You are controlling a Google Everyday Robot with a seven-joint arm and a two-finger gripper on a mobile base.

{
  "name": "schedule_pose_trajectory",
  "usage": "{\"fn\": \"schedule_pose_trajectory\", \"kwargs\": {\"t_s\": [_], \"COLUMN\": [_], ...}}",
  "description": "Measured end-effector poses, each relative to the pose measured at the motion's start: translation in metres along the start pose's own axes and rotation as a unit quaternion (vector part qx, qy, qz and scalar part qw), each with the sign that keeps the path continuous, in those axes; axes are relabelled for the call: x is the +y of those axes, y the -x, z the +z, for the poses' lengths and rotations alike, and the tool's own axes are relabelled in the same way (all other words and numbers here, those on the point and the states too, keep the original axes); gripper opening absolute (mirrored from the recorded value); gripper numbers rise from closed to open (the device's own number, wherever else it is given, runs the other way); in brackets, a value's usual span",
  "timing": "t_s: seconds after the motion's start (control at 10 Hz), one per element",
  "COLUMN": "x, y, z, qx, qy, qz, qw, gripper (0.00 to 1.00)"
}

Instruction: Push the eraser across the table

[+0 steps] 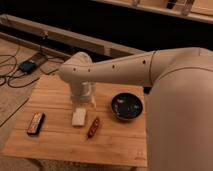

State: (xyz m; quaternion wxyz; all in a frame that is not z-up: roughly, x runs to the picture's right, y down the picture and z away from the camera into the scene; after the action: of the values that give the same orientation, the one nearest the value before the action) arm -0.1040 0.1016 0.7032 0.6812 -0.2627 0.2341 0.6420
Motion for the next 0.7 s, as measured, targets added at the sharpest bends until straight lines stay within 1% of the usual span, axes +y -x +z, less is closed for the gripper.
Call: {"fn": "schedule_pose_trajectory", "kwargs": {"t_s": [0.1, 0.2, 0.3, 0.4, 0.5, 0.6, 0.7], "x": [0.0, 0.014, 0.029, 0.048, 0.066, 0.084, 0.102], "y": [0.0, -0.006, -0.012, -0.019, -0.026, -0.034, -0.043], "z": [0.001, 0.005, 0.01, 0.014, 0.019, 0.024, 0.03], "qx": [0.001, 0.006, 0.008, 0.011, 0.014, 0.019, 0.023], "qy": [-0.001, -0.009, -0.012, -0.012, -0.011, -0.007, 0.001], "qz": [-0.002, -0.038, -0.073, -0.112, -0.153, -0.192, -0.232], "qw": [1.0, 0.9992, 0.9972, 0.9936, 0.9881, 0.9812, 0.9725], "gripper": [0.65, 0.65, 0.65, 0.65, 0.65, 0.65, 0.65]}}
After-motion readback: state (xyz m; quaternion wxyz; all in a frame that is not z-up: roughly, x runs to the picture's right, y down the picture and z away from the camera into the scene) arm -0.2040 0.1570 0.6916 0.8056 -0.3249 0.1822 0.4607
